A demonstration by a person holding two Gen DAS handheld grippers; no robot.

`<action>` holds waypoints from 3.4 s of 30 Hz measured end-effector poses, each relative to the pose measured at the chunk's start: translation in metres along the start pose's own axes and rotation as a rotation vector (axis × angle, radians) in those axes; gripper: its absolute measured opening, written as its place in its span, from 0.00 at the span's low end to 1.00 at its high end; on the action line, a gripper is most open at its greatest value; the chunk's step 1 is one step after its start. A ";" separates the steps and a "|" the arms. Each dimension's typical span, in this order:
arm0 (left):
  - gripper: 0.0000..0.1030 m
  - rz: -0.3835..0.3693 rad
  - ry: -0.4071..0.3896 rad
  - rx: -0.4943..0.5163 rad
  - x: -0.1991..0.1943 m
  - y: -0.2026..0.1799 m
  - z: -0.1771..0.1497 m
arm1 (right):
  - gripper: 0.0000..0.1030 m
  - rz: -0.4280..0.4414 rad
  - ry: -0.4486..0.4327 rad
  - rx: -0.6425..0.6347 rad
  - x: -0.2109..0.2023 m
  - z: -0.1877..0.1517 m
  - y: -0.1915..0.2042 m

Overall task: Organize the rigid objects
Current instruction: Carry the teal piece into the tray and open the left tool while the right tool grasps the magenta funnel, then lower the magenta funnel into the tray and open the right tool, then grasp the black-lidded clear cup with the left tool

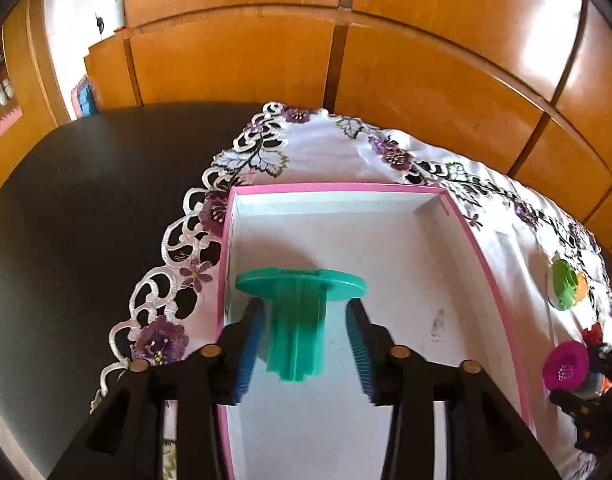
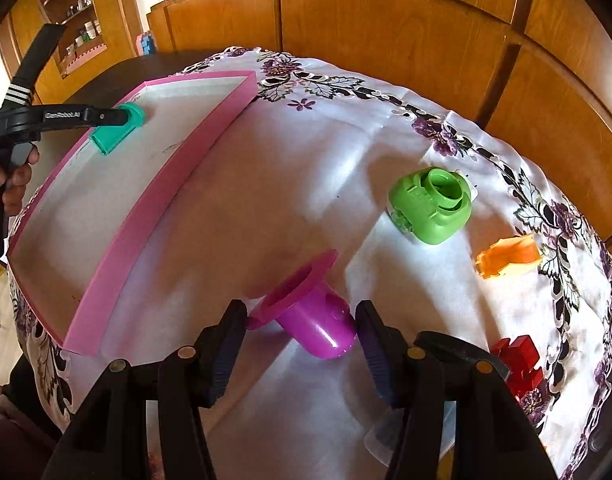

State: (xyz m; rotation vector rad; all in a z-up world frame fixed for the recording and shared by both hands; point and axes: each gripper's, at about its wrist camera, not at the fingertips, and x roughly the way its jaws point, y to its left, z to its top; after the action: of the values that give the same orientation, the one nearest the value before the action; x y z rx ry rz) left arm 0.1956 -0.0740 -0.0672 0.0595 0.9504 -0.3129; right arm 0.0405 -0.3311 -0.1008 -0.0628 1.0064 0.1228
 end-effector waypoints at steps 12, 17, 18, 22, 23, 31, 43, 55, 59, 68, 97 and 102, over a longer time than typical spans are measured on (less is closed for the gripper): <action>0.50 -0.035 -0.043 0.017 -0.069 -0.026 -0.085 | 0.55 -0.025 -0.003 -0.018 0.000 -0.001 0.004; 0.50 -0.035 -0.039 0.028 -0.086 -0.041 -0.113 | 0.55 -0.035 -0.005 -0.032 0.000 -0.001 0.008; 0.50 -0.037 -0.040 0.024 -0.088 -0.042 -0.115 | 0.55 -0.036 -0.006 -0.032 0.000 -0.001 0.008; 0.50 -0.024 -0.049 0.026 -0.094 -0.048 -0.121 | 0.55 -0.042 -0.008 -0.037 0.000 -0.001 0.009; 0.50 -0.021 -0.050 0.026 -0.095 -0.050 -0.122 | 0.55 -0.042 -0.008 -0.037 0.000 -0.001 0.009; 0.50 -0.006 -0.099 0.018 -0.111 -0.044 -0.122 | 0.55 -0.018 -0.046 0.011 -0.013 0.003 0.009; 0.50 0.033 -0.132 -0.085 -0.120 0.001 -0.126 | 0.55 0.174 -0.123 -0.058 -0.027 0.058 0.105; 0.50 0.061 -0.095 -0.187 -0.111 0.041 -0.143 | 0.56 0.289 0.019 -0.066 0.042 0.119 0.190; 0.50 0.056 -0.088 -0.182 -0.109 0.042 -0.146 | 0.56 0.292 0.007 -0.059 0.042 0.120 0.194; 0.50 0.043 -0.095 -0.161 -0.111 0.032 -0.144 | 0.65 0.251 -0.092 -0.032 -0.001 0.102 0.167; 0.51 -0.125 -0.103 0.207 -0.114 -0.100 -0.115 | 0.65 -0.332 -0.238 0.663 -0.111 -0.076 -0.135; 0.51 -0.160 -0.081 0.293 -0.108 -0.135 -0.109 | 0.65 -0.329 -0.270 0.726 -0.116 -0.078 -0.149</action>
State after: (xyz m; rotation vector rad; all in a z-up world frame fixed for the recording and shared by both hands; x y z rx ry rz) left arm 0.0118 -0.1562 -0.0321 0.2374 0.8246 -0.5971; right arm -0.0665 -0.4956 -0.0450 0.4395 0.7105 -0.5246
